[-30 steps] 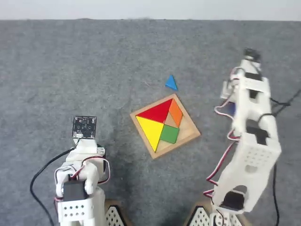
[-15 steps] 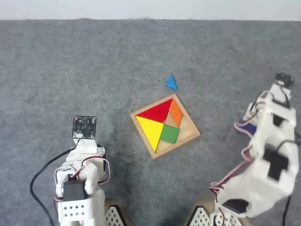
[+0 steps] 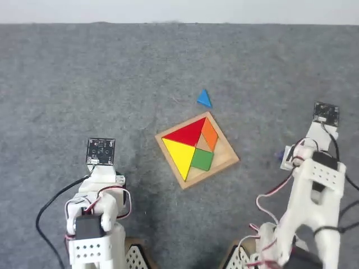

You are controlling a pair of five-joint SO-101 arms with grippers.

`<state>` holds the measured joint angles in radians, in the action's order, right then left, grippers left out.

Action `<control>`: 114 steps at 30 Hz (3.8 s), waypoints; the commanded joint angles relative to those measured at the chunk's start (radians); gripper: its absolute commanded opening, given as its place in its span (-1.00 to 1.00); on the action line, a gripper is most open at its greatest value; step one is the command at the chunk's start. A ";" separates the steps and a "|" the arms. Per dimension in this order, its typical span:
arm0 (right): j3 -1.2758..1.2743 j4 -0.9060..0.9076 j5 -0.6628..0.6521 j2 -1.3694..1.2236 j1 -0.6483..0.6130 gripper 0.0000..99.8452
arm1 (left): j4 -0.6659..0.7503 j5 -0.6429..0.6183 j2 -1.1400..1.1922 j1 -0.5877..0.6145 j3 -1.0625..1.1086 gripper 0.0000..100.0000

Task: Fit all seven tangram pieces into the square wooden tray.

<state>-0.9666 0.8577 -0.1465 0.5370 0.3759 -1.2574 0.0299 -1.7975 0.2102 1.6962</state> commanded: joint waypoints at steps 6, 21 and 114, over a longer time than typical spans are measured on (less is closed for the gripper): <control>0.334 0.335 -0.621 -0.102 -0.070 -0.98 | -0.003 -0.017 -0.018 0.002 -0.013 -0.96; 1.085 0.725 -1.218 -0.788 -0.097 -0.58 | -0.003 -0.017 -0.018 0.002 -0.013 -0.96; 0.750 0.371 0.321 -0.782 -0.702 -0.71 | -0.003 -0.017 -0.018 0.002 -0.013 -0.96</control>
<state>-0.2363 1.2183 0.1588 -0.2562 -0.3007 -1.2574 0.0299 -1.7975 0.2102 1.6962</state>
